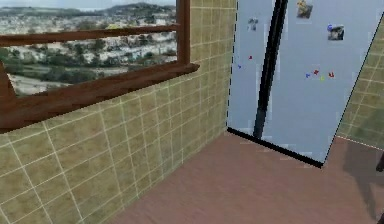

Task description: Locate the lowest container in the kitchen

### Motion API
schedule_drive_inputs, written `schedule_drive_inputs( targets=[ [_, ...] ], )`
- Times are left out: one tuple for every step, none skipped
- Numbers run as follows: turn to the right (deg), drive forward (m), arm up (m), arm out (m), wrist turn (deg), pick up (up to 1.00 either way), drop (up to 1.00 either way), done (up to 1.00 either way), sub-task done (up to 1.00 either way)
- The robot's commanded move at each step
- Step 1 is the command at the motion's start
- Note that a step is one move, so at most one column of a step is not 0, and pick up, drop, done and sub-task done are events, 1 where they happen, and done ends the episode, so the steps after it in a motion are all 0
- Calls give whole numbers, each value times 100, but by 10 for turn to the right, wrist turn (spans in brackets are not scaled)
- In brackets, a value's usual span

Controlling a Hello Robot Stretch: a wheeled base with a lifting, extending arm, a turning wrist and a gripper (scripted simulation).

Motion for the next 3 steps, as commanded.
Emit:
schedule_drive_inputs(
  targets=[
    [150,0,0,0,0,0,0,0,0],
    [0,80,0,0,0,0,0,0,0],
    [450,0,0,0,0,0,0,0,0]
  ],
)
